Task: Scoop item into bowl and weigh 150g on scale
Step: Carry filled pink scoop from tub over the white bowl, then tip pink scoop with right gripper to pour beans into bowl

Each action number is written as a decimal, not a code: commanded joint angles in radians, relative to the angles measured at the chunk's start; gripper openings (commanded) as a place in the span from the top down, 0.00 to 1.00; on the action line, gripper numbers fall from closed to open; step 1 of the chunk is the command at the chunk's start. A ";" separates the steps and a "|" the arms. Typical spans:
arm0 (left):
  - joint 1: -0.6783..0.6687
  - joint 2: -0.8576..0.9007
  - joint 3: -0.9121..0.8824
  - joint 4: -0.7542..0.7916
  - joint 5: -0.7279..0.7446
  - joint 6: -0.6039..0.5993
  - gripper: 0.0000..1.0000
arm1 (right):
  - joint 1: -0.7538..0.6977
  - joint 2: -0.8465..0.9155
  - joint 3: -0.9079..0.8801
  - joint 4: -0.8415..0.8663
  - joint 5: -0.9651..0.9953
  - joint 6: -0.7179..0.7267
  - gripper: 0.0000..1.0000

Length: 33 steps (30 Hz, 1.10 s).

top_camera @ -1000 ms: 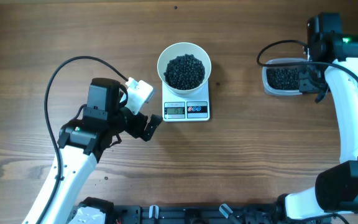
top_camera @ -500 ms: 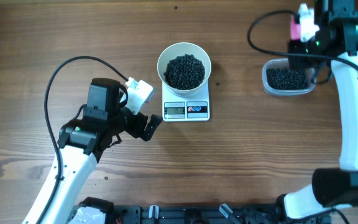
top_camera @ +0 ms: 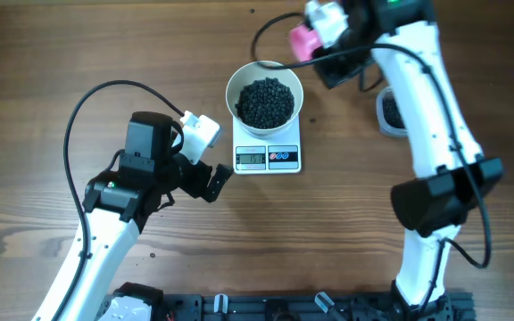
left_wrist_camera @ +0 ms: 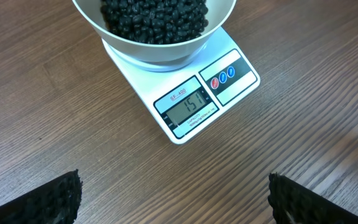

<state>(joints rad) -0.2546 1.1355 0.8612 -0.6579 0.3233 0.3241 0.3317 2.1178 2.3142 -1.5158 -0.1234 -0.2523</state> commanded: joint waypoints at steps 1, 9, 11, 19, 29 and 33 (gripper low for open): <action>-0.003 0.008 -0.010 0.003 0.016 0.002 0.00 | 0.054 0.026 0.024 0.005 -0.027 -0.059 0.96; -0.003 0.008 -0.010 0.003 0.016 0.002 0.00 | 0.137 0.098 -0.013 0.045 0.026 -0.088 0.96; -0.003 0.008 -0.010 0.003 0.016 0.002 0.00 | 0.148 0.117 -0.014 0.053 0.038 -0.088 0.96; -0.003 0.008 -0.010 0.003 0.016 0.002 0.00 | 0.166 0.183 -0.016 0.070 0.109 -0.087 0.96; -0.003 0.008 -0.010 0.003 0.016 0.002 0.00 | 0.166 0.201 -0.017 0.087 0.170 -0.083 0.96; -0.003 0.008 -0.010 0.003 0.016 0.002 0.00 | 0.166 0.209 -0.017 0.086 0.180 -0.082 0.96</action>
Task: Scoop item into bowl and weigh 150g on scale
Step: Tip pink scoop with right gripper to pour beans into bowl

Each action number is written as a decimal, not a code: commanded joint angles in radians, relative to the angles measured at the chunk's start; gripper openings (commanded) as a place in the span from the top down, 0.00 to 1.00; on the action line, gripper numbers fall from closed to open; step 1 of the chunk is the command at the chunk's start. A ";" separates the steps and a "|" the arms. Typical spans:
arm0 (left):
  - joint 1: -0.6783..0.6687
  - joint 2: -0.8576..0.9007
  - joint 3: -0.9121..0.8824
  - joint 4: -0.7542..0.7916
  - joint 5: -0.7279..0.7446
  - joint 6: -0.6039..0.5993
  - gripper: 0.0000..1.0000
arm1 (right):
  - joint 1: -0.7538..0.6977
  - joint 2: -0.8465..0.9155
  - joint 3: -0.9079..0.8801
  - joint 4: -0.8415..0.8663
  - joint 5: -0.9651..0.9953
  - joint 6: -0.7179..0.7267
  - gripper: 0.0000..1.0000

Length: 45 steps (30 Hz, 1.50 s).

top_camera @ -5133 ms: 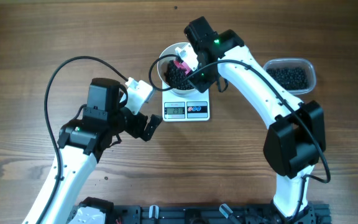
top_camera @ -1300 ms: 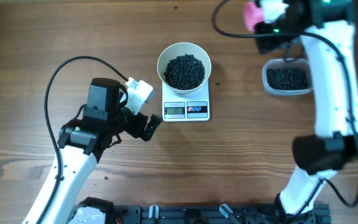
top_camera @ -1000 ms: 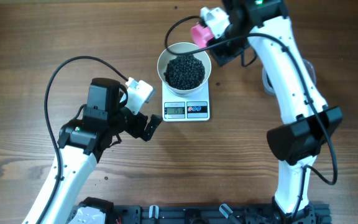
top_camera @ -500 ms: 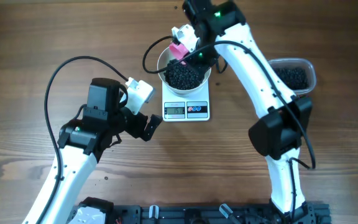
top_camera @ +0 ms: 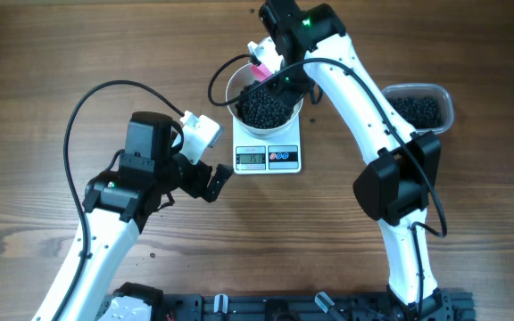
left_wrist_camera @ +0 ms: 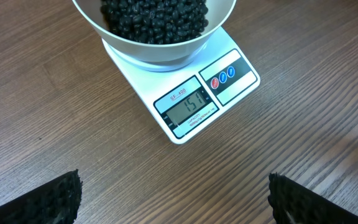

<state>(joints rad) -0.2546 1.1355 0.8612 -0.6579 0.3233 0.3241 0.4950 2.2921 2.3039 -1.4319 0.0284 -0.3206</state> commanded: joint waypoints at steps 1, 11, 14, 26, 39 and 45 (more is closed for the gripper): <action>-0.003 0.008 -0.010 0.003 0.016 0.002 0.00 | 0.002 0.039 -0.007 0.001 0.028 -0.013 0.96; -0.003 0.008 -0.010 0.003 0.016 0.002 0.00 | 0.002 0.071 -0.007 -0.002 0.028 -0.013 0.96; -0.003 0.008 -0.010 0.003 0.016 0.002 0.00 | 0.002 0.077 -0.007 -0.002 0.028 -0.013 0.96; -0.003 0.008 -0.010 0.003 0.016 0.002 0.00 | 0.002 0.077 -0.007 -0.021 -0.039 -0.023 0.96; -0.003 0.008 -0.010 0.003 0.016 0.002 0.00 | 0.001 0.075 -0.006 -0.027 -0.135 -0.046 0.96; -0.003 0.008 -0.010 0.003 0.016 0.002 0.00 | -0.011 0.061 0.004 -0.028 -0.189 -0.046 0.96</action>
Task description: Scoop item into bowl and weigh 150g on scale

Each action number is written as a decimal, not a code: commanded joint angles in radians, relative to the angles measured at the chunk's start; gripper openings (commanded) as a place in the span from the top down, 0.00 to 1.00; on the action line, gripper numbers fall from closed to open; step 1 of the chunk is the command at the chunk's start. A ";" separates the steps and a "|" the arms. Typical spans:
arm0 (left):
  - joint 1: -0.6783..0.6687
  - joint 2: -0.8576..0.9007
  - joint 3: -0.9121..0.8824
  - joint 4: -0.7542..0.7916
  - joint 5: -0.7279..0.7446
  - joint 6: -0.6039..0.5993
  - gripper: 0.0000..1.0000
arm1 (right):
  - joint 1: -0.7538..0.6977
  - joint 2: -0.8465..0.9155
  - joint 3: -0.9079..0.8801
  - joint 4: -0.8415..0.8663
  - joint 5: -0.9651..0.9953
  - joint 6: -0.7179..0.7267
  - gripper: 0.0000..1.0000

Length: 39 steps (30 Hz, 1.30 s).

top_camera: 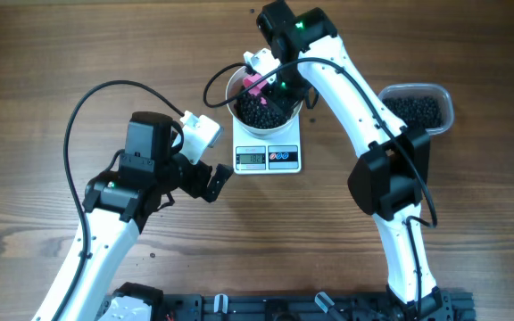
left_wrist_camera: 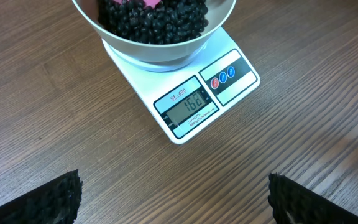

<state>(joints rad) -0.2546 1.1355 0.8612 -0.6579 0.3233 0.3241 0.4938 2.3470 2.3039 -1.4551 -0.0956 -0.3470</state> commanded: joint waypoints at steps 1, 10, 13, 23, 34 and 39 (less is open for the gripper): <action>-0.003 0.008 -0.010 0.003 0.016 0.002 0.00 | -0.015 0.003 0.006 -0.006 -0.072 -0.019 0.96; -0.003 0.008 -0.010 0.003 0.016 0.002 0.00 | -0.076 -0.055 0.007 -0.009 -0.142 -0.016 0.96; -0.003 0.008 -0.010 0.003 0.016 0.002 0.00 | -0.096 -0.076 0.007 -0.008 -0.178 -0.016 0.96; -0.003 0.008 -0.010 0.003 0.016 0.002 0.00 | -0.170 -0.143 0.007 -0.009 -0.346 -0.017 0.96; -0.003 0.008 -0.010 0.003 0.016 0.002 0.00 | -0.217 -0.180 0.007 -0.085 -0.467 -0.047 0.96; -0.003 0.008 -0.010 0.003 0.016 0.002 0.00 | -0.238 -0.180 0.007 -0.131 -0.531 -0.073 0.96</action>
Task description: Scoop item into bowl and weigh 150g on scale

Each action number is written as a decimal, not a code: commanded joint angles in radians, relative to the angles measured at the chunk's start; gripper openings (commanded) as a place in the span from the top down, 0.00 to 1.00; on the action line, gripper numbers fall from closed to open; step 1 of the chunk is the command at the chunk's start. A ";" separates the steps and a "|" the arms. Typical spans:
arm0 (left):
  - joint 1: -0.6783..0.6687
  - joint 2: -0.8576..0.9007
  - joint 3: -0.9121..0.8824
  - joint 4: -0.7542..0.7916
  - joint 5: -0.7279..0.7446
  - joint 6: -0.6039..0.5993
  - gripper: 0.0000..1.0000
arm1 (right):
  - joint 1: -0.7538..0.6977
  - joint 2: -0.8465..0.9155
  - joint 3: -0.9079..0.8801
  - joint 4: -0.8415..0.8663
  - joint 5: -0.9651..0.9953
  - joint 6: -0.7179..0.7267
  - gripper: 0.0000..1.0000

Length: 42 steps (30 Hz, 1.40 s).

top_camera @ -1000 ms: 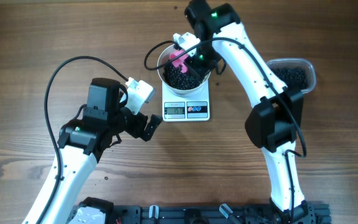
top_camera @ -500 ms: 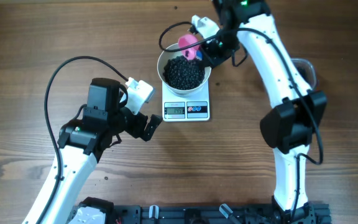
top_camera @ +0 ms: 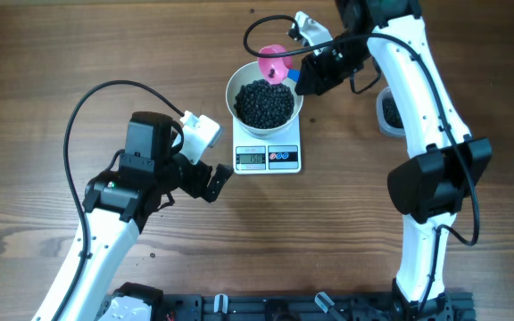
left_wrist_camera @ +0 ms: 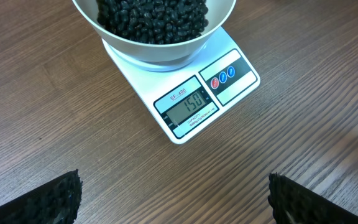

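A white bowl (top_camera: 264, 82) full of black beans (left_wrist_camera: 153, 15) stands on the white scale (left_wrist_camera: 226, 74), whose display (left_wrist_camera: 190, 105) reads 150. My right gripper (top_camera: 303, 71) is shut on a pink scoop (top_camera: 273, 55), held just above the bowl's far rim. My left gripper (left_wrist_camera: 176, 208) hovers open over bare wood in front of the scale, with nothing between its fingers (left_wrist_camera: 58, 198).
A clear tub of black beans (top_camera: 387, 111) sits right of the scale, mostly hidden behind my right arm. A black cable loops over the table left of the bowl. The table itself is brown wood (top_camera: 52, 71).
The pink scoop was down in the beans in the bowl; now it is up at the bowl's far rim. The scale reading has gone from 168 to 150. The left arm has not moved.
My right gripper held the pink scoop high beyond the bowl while the scale read 151. Then it was over the bowl, still 151. Then the scoop was in the beans and the scale read 168. Now the scoop is out and it reads 150.
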<state>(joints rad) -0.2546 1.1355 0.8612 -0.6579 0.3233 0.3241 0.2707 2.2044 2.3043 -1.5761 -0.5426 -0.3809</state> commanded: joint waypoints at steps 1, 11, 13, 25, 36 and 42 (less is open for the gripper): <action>-0.003 0.008 -0.010 0.003 0.016 0.002 0.00 | -0.018 -0.037 0.007 -0.012 -0.090 -0.039 0.96; -0.003 0.008 -0.010 0.003 0.016 0.002 0.00 | -0.062 -0.043 0.007 -0.032 -0.189 -0.073 0.96; -0.003 0.008 -0.010 0.003 0.016 0.002 0.00 | -0.075 -0.045 0.007 -0.032 -0.219 -0.085 0.96; -0.003 0.008 -0.010 0.003 0.016 0.002 0.00 | -0.221 -0.123 0.007 -0.032 -0.232 -0.055 0.96; -0.003 0.008 -0.010 0.003 0.016 0.002 0.00 | -0.449 -0.308 0.006 -0.033 -0.064 0.015 0.96; -0.003 0.008 -0.010 0.003 0.016 0.002 0.00 | -0.577 -0.330 -0.015 -0.033 -0.054 0.013 0.96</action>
<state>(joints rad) -0.2546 1.1355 0.8612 -0.6575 0.3233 0.3241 -0.2550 1.8893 2.3043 -1.6093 -0.6250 -0.3790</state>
